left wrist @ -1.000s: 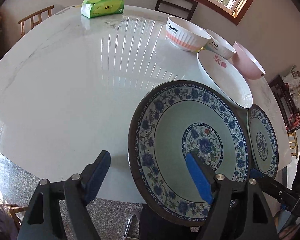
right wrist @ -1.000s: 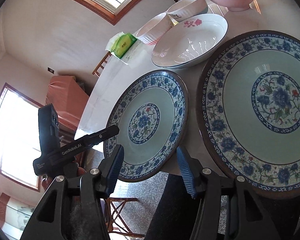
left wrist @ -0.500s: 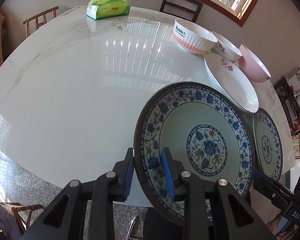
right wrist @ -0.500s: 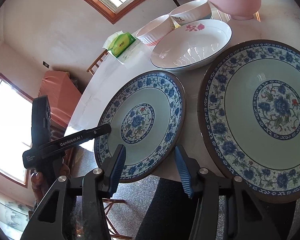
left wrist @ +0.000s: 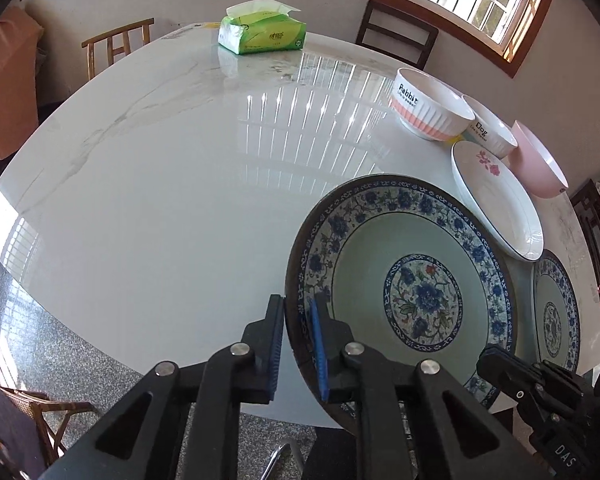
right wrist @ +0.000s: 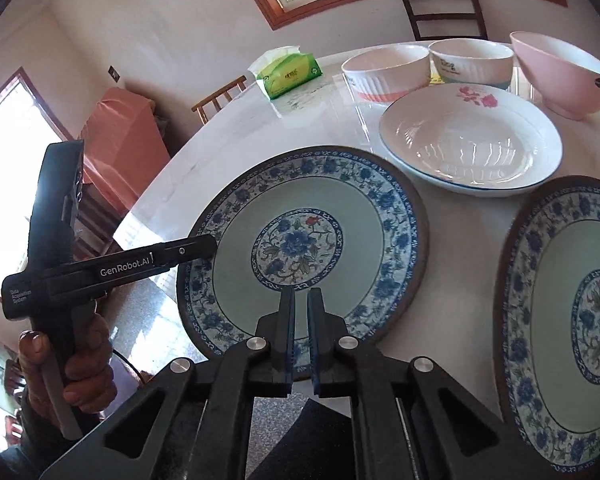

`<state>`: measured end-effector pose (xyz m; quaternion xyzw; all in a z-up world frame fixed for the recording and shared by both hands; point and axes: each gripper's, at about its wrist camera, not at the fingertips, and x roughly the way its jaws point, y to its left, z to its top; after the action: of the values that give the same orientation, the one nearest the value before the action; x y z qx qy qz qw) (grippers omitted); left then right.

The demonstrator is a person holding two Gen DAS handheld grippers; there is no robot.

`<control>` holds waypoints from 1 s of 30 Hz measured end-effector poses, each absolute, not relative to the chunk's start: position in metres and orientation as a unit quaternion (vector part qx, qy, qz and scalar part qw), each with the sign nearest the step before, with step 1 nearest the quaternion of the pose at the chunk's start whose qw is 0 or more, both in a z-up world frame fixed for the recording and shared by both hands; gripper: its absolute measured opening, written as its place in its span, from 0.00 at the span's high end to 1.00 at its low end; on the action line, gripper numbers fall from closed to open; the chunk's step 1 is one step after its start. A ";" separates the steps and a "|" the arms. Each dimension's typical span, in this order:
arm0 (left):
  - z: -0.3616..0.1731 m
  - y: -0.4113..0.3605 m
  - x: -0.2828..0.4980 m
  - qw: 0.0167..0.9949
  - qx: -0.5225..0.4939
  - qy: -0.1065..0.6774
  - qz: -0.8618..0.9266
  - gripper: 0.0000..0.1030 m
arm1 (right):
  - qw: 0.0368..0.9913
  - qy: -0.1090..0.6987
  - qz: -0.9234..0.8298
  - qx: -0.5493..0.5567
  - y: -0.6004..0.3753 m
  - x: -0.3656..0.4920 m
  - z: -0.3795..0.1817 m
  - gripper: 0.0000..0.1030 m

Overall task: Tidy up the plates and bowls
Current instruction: 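Lift the plate with the left gripper while the right gripper grasps its rim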

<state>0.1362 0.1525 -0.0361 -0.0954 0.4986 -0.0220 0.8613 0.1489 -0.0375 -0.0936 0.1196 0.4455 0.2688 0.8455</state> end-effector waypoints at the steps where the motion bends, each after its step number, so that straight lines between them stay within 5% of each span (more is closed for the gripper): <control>1: -0.036 0.154 0.137 0.862 -0.098 0.496 -0.027 0.88 | 0.843 0.444 0.275 0.131 -0.037 0.147 -0.094 0.93; 7: -0.034 0.153 0.137 0.867 -0.086 0.490 -0.029 0.89 | 0.874 0.418 0.214 0.122 -0.069 0.124 -0.082 0.81; 9: -0.035 0.157 0.137 0.867 -0.093 0.489 -0.035 0.87 | 0.883 0.413 0.192 0.116 -0.078 0.116 -0.082 0.52; 11: -0.039 0.158 0.141 0.864 -0.103 0.491 -0.046 0.84 | 0.878 0.417 0.193 0.132 -0.085 0.119 -0.086 0.47; 19: -0.048 0.162 0.151 0.845 -0.141 0.511 -0.072 0.75 | 0.860 0.444 0.203 0.150 -0.077 0.157 -0.096 0.47; 24: -0.047 0.167 0.152 0.853 -0.139 0.500 -0.055 0.77 | 0.865 0.449 0.200 0.103 -0.068 0.167 -0.098 0.78; 30: -0.047 0.191 0.156 0.857 -0.158 0.490 -0.022 0.77 | 0.863 0.447 0.219 0.085 -0.044 0.186 -0.097 0.83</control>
<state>0.1560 0.1911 -0.0471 -0.1575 0.4899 -0.0223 0.8571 0.1858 -0.0445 -0.0966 0.0852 0.4471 0.2193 0.8630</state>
